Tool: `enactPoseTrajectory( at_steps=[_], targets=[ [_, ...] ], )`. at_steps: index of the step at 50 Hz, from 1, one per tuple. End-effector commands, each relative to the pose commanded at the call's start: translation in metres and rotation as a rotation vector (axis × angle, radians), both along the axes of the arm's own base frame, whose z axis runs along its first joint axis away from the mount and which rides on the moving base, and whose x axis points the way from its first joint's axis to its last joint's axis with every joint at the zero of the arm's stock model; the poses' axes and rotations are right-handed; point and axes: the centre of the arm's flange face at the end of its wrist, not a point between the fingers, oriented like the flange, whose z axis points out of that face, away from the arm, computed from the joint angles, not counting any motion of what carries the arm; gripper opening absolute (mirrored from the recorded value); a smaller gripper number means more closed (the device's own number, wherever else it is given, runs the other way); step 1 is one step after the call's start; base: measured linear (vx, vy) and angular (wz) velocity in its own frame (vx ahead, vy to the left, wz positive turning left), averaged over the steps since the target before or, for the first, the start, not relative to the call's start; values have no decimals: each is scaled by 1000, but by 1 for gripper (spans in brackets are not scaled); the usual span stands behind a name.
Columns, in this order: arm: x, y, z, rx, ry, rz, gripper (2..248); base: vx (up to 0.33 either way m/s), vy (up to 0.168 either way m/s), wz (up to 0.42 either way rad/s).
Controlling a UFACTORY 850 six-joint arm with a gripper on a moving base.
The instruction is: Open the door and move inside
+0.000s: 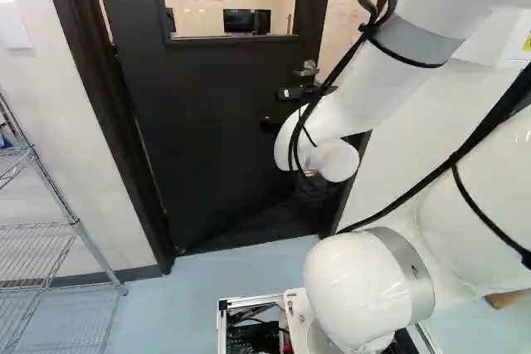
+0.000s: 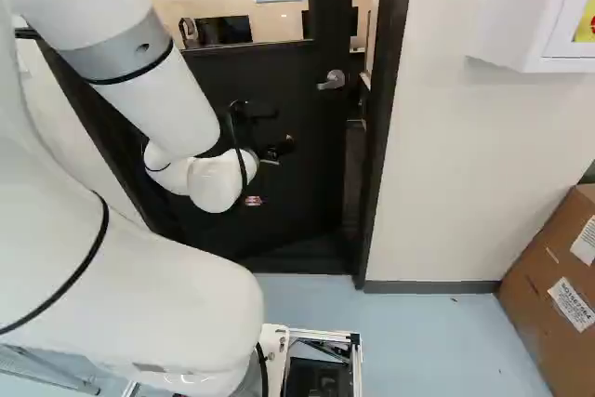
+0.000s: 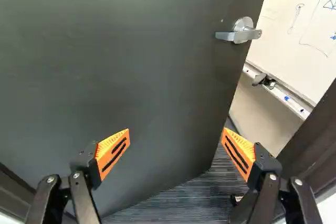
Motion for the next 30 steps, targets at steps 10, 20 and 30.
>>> enactPoseTrajectory(
  at_steps=[10, 20, 30],
  targets=[
    [0, 0, 0, 0, 0, 0, 247, 126, 71, -150],
    [0, 0, 0, 0, 0, 0, 247, 121, 44, -190],
    [0, 0, 0, 0, 0, 0, 247, 105, 65, -55]
  ],
)
